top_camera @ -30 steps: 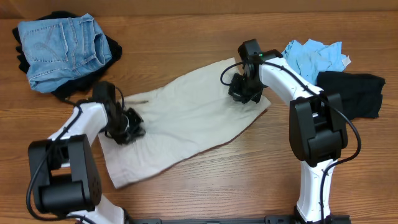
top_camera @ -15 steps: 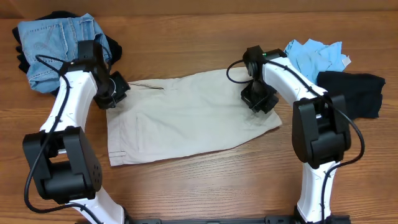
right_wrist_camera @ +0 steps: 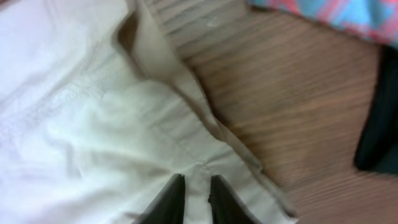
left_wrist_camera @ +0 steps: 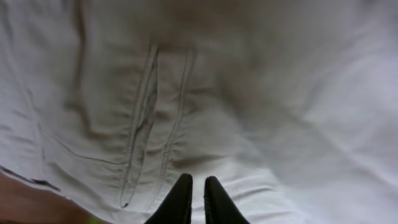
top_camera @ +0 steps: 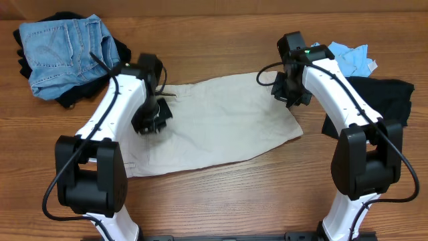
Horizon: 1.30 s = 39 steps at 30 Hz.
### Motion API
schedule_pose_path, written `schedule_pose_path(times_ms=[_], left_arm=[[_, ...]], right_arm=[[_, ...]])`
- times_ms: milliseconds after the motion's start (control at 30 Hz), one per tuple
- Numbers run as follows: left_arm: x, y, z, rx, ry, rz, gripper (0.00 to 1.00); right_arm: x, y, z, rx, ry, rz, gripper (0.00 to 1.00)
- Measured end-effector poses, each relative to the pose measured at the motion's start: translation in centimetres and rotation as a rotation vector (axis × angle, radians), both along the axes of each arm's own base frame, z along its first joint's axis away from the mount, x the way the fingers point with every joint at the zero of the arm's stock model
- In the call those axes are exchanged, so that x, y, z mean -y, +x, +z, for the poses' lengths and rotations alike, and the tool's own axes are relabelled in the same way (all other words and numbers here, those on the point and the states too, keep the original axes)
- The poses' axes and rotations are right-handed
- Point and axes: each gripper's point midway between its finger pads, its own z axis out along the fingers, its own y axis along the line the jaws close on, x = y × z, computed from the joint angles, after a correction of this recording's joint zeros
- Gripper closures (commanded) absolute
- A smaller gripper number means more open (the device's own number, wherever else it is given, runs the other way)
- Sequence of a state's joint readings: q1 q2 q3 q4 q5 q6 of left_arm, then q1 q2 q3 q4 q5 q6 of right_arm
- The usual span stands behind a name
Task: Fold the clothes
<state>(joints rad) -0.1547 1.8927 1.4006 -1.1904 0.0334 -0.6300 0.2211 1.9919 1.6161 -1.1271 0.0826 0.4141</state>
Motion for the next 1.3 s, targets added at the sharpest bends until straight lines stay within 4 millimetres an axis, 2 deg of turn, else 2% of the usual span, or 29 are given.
schedule_pose_path(times_ms=[67, 200, 233, 267, 400, 533, 633, 767, 833, 867, 900, 933, 967, 1000, 1033, 1067, 1100, 1133, 1167, 1300], left_arm=[[0.2, -1.8, -2.7, -0.046, -0.020, 0.025, 0.94], [0.7, -3.0, -5.1, -0.052, -0.053, 0.035, 0.92], [0.7, -3.0, -5.2, -0.050, -0.053, 0.035, 0.90], [0.5, -2.9, -5.2, -0.048, -0.055, 0.040, 0.87], [-0.3, -2.5, -5.3, -0.037, -0.064, 0.069, 0.87], [-3.3, -1.3, -5.3, 0.005, -0.083, 0.125, 0.84], [-5.0, -0.5, -5.3, 0.042, -0.090, 0.144, 0.81], [-5.3, -0.5, -5.2, 0.046, -0.090, 0.100, 0.87], [-5.4, -1.0, -4.8, 0.017, -0.082, 0.076, 0.89], [-5.5, -1.5, -4.3, -0.012, -0.078, 0.073, 0.90], [-5.6, -2.0, -3.6, -0.045, -0.076, 0.067, 0.90], [-5.6, -1.9, -2.6, -0.056, -0.075, 0.063, 0.89], [-5.6, -1.3, -1.8, -0.043, -0.075, 0.058, 0.88], [-5.5, -0.9, -0.7, -0.041, -0.074, 0.051, 0.82], [-5.3, 0.0, 0.7, -0.010, -0.070, 0.039, 0.67], [-5.0, 0.6, 1.8, 0.019, -0.069, 0.028, 0.24], [-4.5, 1.1, 3.0, 0.051, -0.067, 0.006, 0.00], [-3.8, 1.5, 4.1, 0.088, -0.067, -0.019, 0.00], [-2.9, 1.8, 5.6, 0.133, -0.069, -0.050, 0.00], [-2.4, 1.4, 6.3, 0.137, -0.070, -0.074, 0.00]], right_arm=[[-1.0, 0.1, 0.0, -0.001, 0.037, 0.123, 0.96], [-2.3, 0.2, -0.1, 0.008, 0.094, 0.252, 0.96], [-2.4, 0.3, -0.3, 0.010, 0.097, 0.262, 0.96], [-2.5, -0.1, -1.4, -0.015, 0.103, 0.277, 0.96], [-2.5, -0.8, -3.6, -0.060, 0.108, 0.274, 0.96], [-2.6, -1.3, -5.7, -0.084, 0.119, 0.240, 0.96], [-2.4, -1.8, -6.1, -0.104, 0.122, 0.182, 0.96], [-2.3, -2.1, -6.1, -0.119, 0.123, 0.095, 0.95], [-2.3, -2.3, -6.1, -0.127, 0.125, 0.058, 0.90], [-2.2, -2.6, -6.1, -0.139, 0.122, 0.052, 0.84], [-2.1, -2.9, -6.1, -0.154, 0.119, 0.046, 0.57], [-2.0, -3.0, -5.9, -0.158, 0.116, 0.040, 0.20], [-2.0, -3.1, -5.6, -0.158, 0.116, 0.037, 0.12], [-2.0, -2.9, -4.8, -0.144, 0.117, 0.036, 0.08], [-2.0, -2.8, -3.7, -0.124, 0.119, 0.038, 0.06], [-1.9, -2.7, -2.3, -0.100, 0.121, 0.044, 0.00], [-1.7, -2.7, -0.5, -0.064, 0.117, 0.038, 0.00], [-1.1, -2.4, 1.5, -0.018, 0.111, 0.037, 0.00], [-0.5, -2.2, 2.2, 0.001, 0.107, 0.038, 0.00], [1.8, -1.2, 2.4, 0.027, 0.127, 0.087, 0.00]])
